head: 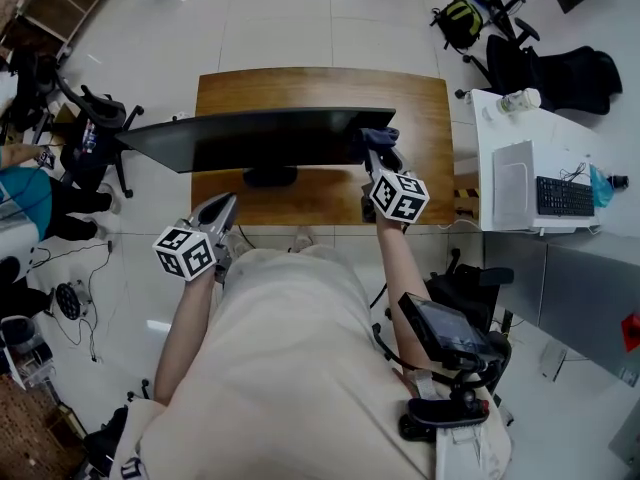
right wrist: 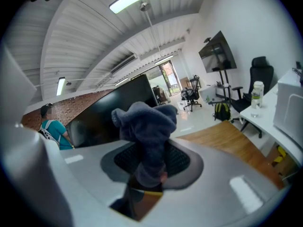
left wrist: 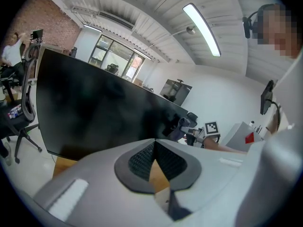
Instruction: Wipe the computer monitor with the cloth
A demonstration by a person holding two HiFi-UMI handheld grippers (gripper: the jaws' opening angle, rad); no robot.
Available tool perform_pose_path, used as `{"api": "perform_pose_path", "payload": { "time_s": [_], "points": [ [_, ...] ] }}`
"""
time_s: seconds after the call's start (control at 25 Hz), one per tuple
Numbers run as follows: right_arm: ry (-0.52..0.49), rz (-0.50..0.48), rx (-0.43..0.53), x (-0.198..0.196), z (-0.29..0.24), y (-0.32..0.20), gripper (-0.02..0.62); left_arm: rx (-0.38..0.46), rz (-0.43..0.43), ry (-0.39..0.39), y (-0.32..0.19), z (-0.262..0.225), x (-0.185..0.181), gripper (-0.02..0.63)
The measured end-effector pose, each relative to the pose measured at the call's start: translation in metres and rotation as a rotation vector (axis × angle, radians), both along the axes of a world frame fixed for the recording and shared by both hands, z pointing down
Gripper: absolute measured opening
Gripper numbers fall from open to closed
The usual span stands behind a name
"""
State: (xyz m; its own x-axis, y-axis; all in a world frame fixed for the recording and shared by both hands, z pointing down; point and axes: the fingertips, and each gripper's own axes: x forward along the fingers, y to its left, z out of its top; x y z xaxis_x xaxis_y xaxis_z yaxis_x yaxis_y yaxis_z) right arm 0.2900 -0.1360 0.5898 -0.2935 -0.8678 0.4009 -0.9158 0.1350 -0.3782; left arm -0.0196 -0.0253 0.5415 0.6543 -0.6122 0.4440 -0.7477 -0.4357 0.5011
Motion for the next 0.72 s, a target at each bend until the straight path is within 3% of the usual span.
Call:
{"api": "perform_pose_path", "payload": {
  "time_s": [0.72],
  "points": [
    [0.028,-0.027,-0.111,-0.004,0.065,0.006,0.123,-0.046,-0.045,-0.029,0.012,0.008,-0.015,-0.002]
  ]
}}
